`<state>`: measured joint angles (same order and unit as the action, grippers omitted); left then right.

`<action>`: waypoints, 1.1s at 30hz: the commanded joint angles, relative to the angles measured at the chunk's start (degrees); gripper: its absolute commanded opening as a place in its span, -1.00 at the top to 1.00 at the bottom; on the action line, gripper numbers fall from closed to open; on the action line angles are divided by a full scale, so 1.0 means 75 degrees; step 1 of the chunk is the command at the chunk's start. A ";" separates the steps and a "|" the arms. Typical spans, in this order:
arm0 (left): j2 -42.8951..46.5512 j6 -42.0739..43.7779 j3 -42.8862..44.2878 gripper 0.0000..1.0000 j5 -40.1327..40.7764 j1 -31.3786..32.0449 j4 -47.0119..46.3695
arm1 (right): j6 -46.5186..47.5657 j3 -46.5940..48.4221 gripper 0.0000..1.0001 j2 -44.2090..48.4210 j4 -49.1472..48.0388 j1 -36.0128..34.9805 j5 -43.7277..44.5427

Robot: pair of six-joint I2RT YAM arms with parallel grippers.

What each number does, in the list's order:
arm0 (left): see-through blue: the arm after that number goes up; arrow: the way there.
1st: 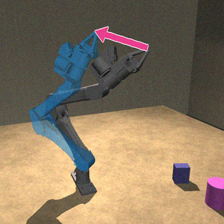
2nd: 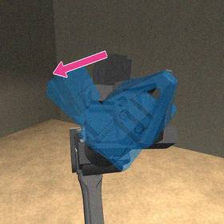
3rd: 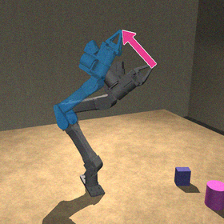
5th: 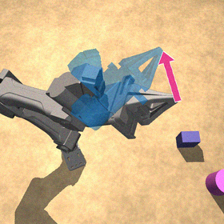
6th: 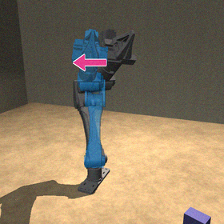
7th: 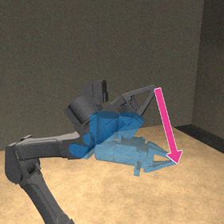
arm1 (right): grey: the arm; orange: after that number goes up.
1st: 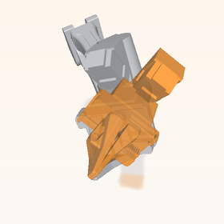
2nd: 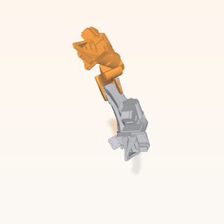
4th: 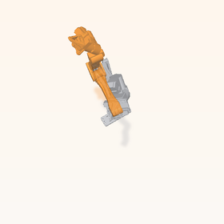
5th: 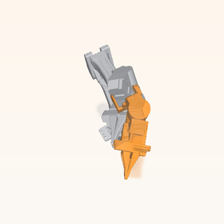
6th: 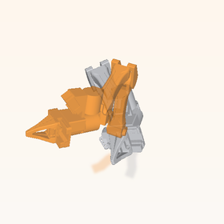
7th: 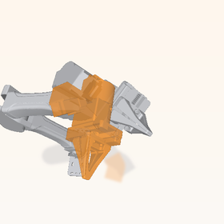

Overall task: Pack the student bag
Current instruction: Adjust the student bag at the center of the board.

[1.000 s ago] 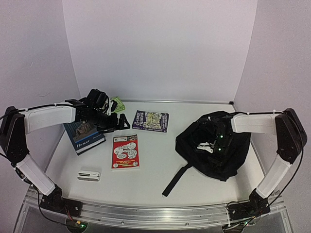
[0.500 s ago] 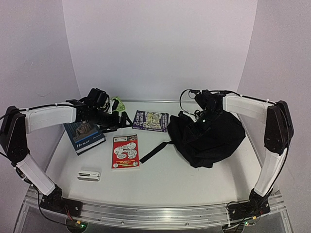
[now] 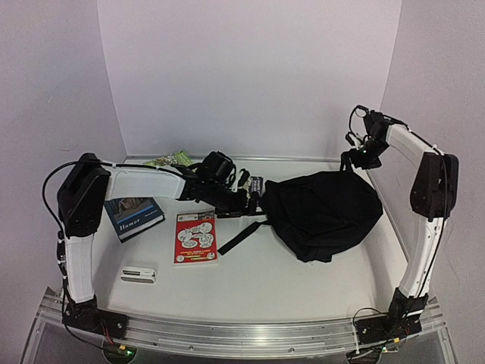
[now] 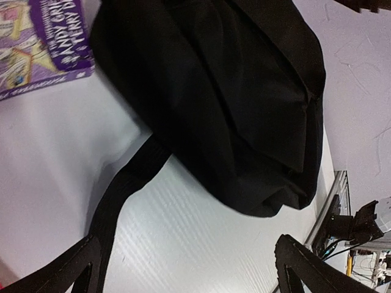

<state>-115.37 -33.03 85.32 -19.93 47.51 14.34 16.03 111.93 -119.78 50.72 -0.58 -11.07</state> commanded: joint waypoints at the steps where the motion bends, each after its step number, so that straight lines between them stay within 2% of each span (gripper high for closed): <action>1: -0.0937 -0.0512 0.1199 -0.99 -0.0204 0.0369 -0.0946 | 0.0037 0.0923 -0.96 -0.1058 0.0210 0.0631 0.0550; 6: -0.2248 -0.1132 0.2332 -0.95 -0.0647 0.0699 -0.1537 | 0.0136 0.1111 -0.88 -0.1618 0.0264 0.0811 0.0436; 9: -0.2879 -0.1313 0.3138 -0.80 -0.0878 0.0784 -0.1468 | 0.0283 0.0564 -0.60 -0.1516 0.0319 0.0816 0.0203; 11: -0.3139 -0.1416 0.3397 -0.65 -0.0909 0.0790 -0.1452 | 0.0419 -0.0215 -0.34 -0.1168 0.0369 0.0814 -0.0104; 17: -0.3002 -0.1145 0.3467 -0.03 -0.0378 0.0755 -0.1272 | 0.0959 -0.2808 0.33 0.0446 0.0398 0.0814 -0.0799; 19: -0.2978 -0.1092 0.3544 0.19 -0.0260 0.0692 -0.1198 | 0.1008 -0.3602 0.47 0.1129 0.0423 0.0816 -0.0959; 23: -0.3074 -0.1032 0.3912 0.64 -0.0204 0.0469 -0.1081 | 0.0946 -0.4723 0.34 0.2352 0.0678 0.0816 -0.1364; 26: -0.3332 -0.0911 0.4581 0.96 -0.0287 0.0222 -0.0847 | 0.1007 -0.5317 0.05 0.3221 0.1000 0.0813 -0.1998; 31: -0.4383 -0.0538 0.7010 0.99 -0.0439 -0.0251 -0.0160 | 0.1310 -0.5835 -0.26 0.4099 0.1547 0.0787 -0.3117; 33: -0.4940 -0.0560 0.8041 0.93 -0.0606 -0.0430 0.0062 | 0.1402 -0.5950 -0.39 0.4248 0.1736 0.0686 -0.3523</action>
<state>-147.17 -39.00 130.20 -23.94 47.22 16.09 24.01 69.05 -90.97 58.78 6.21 -26.64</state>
